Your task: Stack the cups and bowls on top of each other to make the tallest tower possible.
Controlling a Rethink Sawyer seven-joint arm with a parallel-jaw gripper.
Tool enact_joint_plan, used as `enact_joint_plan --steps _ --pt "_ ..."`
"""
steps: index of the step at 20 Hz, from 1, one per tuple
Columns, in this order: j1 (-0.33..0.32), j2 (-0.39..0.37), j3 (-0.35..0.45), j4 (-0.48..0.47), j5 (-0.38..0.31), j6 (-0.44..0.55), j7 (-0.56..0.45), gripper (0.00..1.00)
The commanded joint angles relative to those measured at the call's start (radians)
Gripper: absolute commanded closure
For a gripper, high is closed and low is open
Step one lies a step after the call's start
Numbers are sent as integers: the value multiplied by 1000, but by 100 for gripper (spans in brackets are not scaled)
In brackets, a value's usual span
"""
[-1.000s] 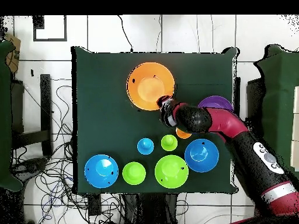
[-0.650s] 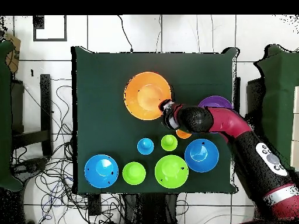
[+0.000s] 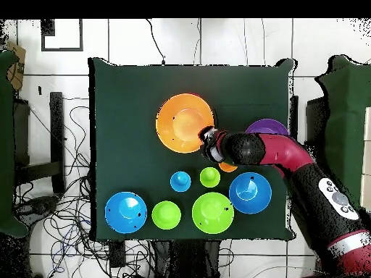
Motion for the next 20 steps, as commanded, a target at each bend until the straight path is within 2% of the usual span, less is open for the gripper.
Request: enact_joint_plan --steps 1,6,20 --pt "39 17 -54 -18 -27 65 -149 100" --pt "36 30 -11 -46 9 42 -143 100" --pt "34 48 0 -110 21 54 -168 100"
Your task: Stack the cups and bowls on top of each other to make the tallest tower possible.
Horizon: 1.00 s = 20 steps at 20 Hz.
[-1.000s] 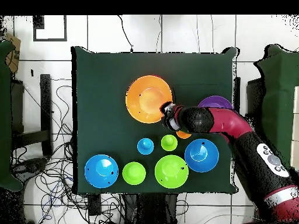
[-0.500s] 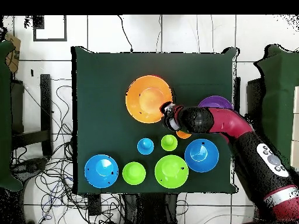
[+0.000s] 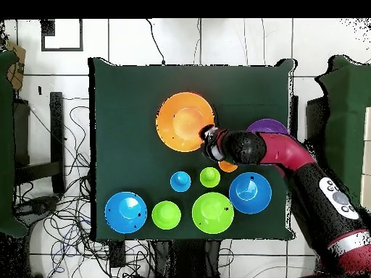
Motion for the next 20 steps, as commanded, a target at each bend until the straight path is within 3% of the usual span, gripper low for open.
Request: enact_joint_plan --steps 1,10,20 --pt "37 47 -3 -109 13 63 -169 100" --pt "83 25 -24 -127 29 96 -136 100" --pt "121 71 -45 -229 58 158 -145 100"
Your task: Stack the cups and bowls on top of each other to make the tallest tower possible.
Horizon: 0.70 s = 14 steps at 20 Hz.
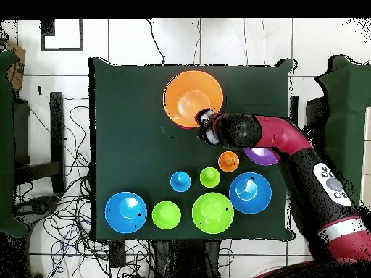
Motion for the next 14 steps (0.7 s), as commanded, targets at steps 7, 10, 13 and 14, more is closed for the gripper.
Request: enact_joint_plan --steps 7,10,13,14 --pt "37 81 -45 -148 18 165 -190 100" --pt "28 65 -40 -108 21 159 -177 100" --pt "17 30 -32 -40 36 162 -158 100" --pt "14 5 -30 -12 44 171 -152 100"
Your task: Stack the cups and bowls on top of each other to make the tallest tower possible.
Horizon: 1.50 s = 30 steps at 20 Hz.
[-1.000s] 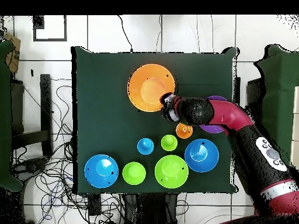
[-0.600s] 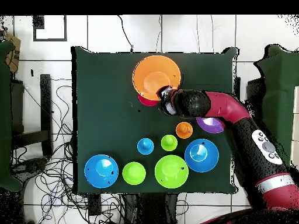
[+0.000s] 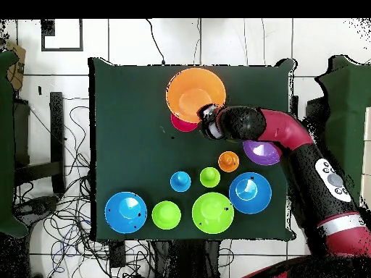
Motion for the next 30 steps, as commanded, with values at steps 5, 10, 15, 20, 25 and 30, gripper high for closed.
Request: enact_joint_plan --steps 5,10,15,20,25,30 --pt "-4 -42 -33 102 7 70 -150 100" --pt "-6 -56 -28 131 9 54 -139 100" --pt "-3 -49 -29 138 -5 23 -138 100" --pt "11 -30 -49 135 -45 -37 -125 100" --pt "12 -43 -64 175 -76 -91 -102 100" --pt "21 -54 -79 202 -96 -136 -80 100"
